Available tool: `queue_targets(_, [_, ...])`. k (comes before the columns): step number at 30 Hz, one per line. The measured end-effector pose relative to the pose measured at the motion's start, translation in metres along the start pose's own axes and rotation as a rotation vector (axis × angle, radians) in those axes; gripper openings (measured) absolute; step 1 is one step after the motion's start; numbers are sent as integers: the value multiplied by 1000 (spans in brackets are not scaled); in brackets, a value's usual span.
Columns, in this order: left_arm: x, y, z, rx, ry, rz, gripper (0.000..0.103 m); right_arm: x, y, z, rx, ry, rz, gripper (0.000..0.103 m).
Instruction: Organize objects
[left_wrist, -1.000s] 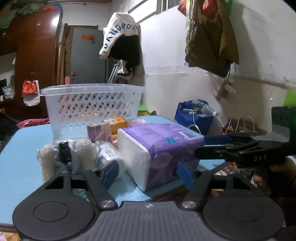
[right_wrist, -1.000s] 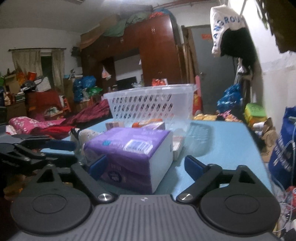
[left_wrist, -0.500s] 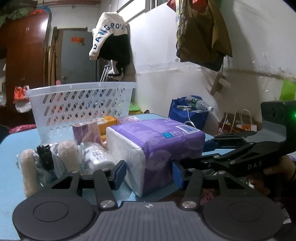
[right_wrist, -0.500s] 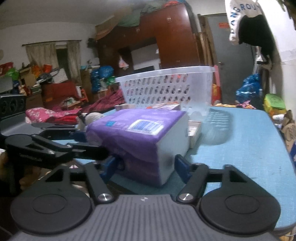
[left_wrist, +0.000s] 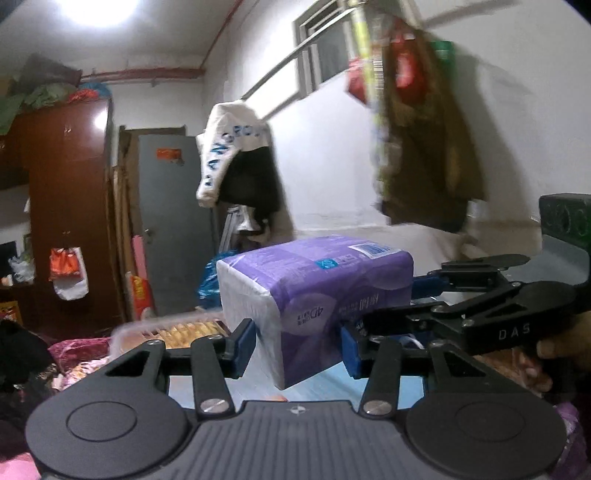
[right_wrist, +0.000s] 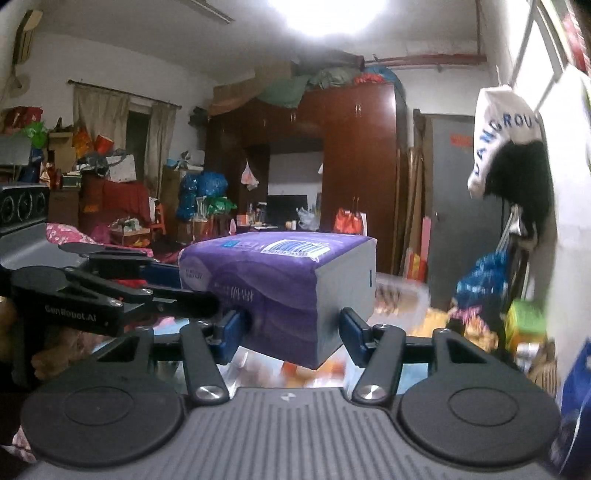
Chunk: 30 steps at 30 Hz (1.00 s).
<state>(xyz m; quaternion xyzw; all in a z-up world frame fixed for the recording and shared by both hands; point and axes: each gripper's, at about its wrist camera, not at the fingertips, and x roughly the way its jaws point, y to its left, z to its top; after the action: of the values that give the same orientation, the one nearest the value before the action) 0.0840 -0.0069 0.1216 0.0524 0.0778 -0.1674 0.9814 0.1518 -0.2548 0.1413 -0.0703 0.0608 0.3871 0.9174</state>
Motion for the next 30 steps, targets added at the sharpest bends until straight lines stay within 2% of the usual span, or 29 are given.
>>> queue_targets(2, [35, 24, 20, -22, 67, 11, 52, 30, -8, 22, 8, 44, -4, 59])
queue_targets(5, [89, 62, 30, -93, 181, 1, 52, 86, -26, 40, 49, 146, -15, 59])
queue_targets(8, [139, 91, 25, -154, 311, 0, 53, 135, -40, 35, 90, 262, -34, 59])
queue_targets(11, [177, 104, 17, -170, 422, 24, 52, 170, -46, 21, 113, 385, -50, 59])
queue_targets(15, [198, 117, 11, -213, 469, 56, 53, 188, -58, 6, 158, 460, -55, 57])
queue_targets(16, [201, 118, 7, -222, 475, 63, 56, 189, -60, 4, 162, 474, -53, 57])
queue_targets(19, [201, 119, 0, -226, 465, 84, 62, 197, -58, 2, 160, 509, -42, 58])
queue_targets(21, [193, 119, -1, -225, 424, 88, 64, 191, -54, 3, 163, 490, -45, 59])
queue_targets(22, [182, 118, 1, -224, 392, 87, 69, 184, -52, 6, 159, 464, -49, 65])
queue_targets(23, [172, 119, 3, -226, 358, 92, 79, 177, -54, 10, 158, 438, -58, 77])
queue_targets(26, [121, 109, 7, -221, 248, 78, 89, 136, -53, 18, 185, 318, -76, 100])
queue_targets(30, [48, 84, -18, -190, 170, 49, 90, 56, -38, -4, 243, 134, -44, 103])
